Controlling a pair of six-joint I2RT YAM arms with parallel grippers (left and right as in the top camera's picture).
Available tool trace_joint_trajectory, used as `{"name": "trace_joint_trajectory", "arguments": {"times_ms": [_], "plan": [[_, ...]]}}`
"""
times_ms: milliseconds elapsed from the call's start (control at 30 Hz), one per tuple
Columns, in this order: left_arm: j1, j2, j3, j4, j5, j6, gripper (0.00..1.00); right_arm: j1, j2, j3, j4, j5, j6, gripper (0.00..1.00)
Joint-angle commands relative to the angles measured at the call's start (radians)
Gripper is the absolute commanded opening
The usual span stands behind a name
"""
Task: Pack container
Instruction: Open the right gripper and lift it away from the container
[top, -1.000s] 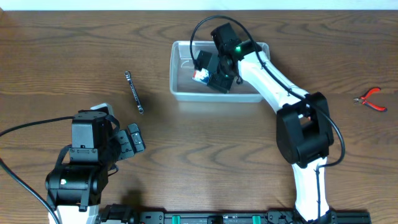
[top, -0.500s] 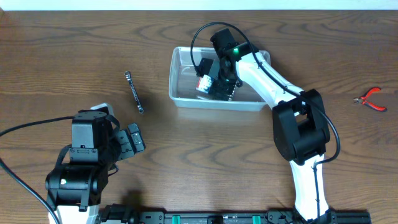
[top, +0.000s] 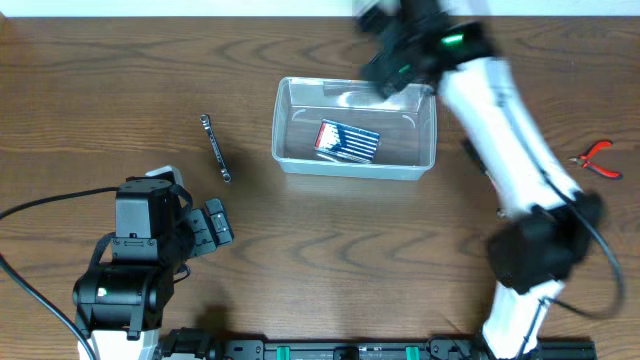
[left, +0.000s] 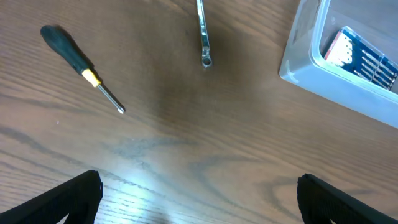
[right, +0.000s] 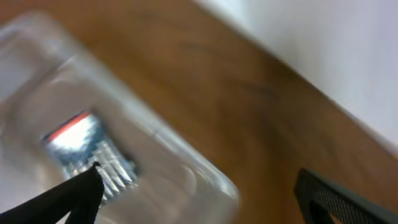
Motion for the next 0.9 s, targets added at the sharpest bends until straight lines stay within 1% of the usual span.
{"name": "trace_joint_trajectory", "arguments": {"times_ms": [0, 67, 133, 167, 300, 433, 500, 667, 733, 867], "plan": [[-0.004, -0.005, 0.022, 0.0, -0.012, 0.021, 0.98, -0.172, -0.077, 0.016, -0.112, 0.235, 0.536, 0.99], [-0.004, -0.005, 0.022, 0.0, -0.012, 0.021, 0.98, -0.293, -0.088, 0.016, -0.231, 0.249, 0.768, 0.99], [-0.004, -0.005, 0.022, 0.0, -0.012, 0.021, 0.98, -0.396, -0.083, 0.013, -0.315, 0.24, 0.914, 0.99], [-0.004, -0.005, 0.022, 0.001, -0.012, 0.021, 0.98, -0.446, -0.077, 0.008, -0.338, 0.222, 0.951, 0.99], [-0.004, -0.005, 0.022, 0.0, -0.012, 0.021, 0.98, -0.61, -0.051, -0.024, -0.307, 0.1, 1.043, 0.99], [-0.004, -0.005, 0.022, 0.0, -0.012, 0.021, 0.98, -0.717, -0.039, -0.066, -0.254, 0.0, 1.171, 0.99], [-0.004, -0.005, 0.022, 0.0, -0.012, 0.021, 0.98, -0.755, -0.027, -0.08, -0.245, -0.005, 1.221, 0.99], [-0.004, -0.005, 0.022, -0.002, -0.012, 0.021, 0.98, -0.818, 0.01, -0.129, -0.236, -0.002, 1.403, 0.99], [-0.004, -0.005, 0.022, -0.003, -0.012, 0.02, 0.98, -0.832, 0.034, -0.14, -0.221, -0.003, 1.416, 0.99], [-0.004, -0.005, 0.022, -0.004, -0.012, 0.02, 0.98, -0.848, 0.089, -0.144, -0.186, -0.002, 1.365, 0.99]]}}
